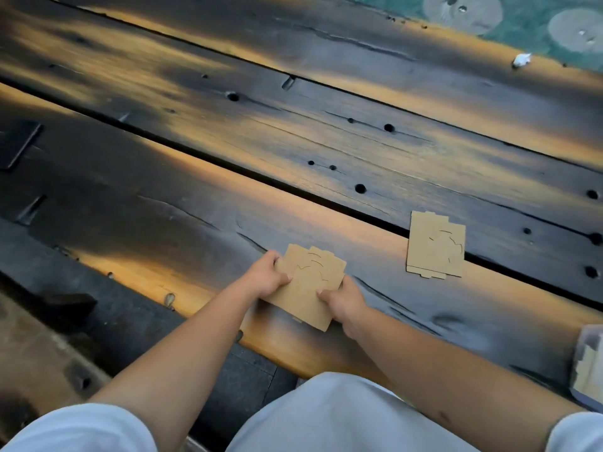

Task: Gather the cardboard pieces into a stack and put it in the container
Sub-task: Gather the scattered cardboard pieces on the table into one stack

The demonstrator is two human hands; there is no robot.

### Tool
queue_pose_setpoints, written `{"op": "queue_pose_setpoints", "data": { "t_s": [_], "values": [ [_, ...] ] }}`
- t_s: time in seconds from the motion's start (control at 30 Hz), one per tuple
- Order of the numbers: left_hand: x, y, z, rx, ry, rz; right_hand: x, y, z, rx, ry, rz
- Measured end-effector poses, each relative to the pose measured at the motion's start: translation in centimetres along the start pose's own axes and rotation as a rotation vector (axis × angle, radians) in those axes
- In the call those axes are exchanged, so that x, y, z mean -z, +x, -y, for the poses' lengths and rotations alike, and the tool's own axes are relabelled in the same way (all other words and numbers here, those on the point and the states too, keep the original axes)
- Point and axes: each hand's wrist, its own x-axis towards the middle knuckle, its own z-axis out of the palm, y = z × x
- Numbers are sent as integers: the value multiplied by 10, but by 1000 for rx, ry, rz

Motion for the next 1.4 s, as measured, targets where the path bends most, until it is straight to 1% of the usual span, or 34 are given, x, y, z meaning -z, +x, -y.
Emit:
{"op": "queue_pose_setpoints", "data": {
  "t_s": [0.1, 0.2, 0.3, 0.4, 0.57, 0.8, 0.9, 1.03, 1.2, 1.3, 1.4],
  "values": [
    [-21, -6, -16, -10, -27, 31, 30, 0, -7, 27, 11, -35],
    [-40, -9, -31, -52, -79, 51, 59, -3, -16, 21, 118, -61],
    [-62, -11, -53, -101, -65, 94, 90, -7, -25, 43, 194, -107],
    [-88, -8, -77, -157, -61, 159, 125, -12, -30, 73, 243, -168],
    [-127, 1, -120, -203, -73, 210, 175, -8, -29, 71, 243, -295],
    [-168, 31, -178, -224, -20, 108, 233, 23, -11, 98, 148, -410],
    [-177, 47, -196, -187, 18, 52, 246, 42, 1, 110, 47, -434],
    [-182, 63, -211, -126, 40, -8, 255, 66, 15, 122, 7, -421],
    [-186, 73, -218, -81, 30, -8, 258, 85, 18, 48, -10, -339],
    [-186, 75, -217, -65, -4, -9, 259, 89, 14, 59, 8, -357],
    [-186, 72, -215, -85, -53, -37, 258, 86, 12, 86, 0, -376]
  ]
}}
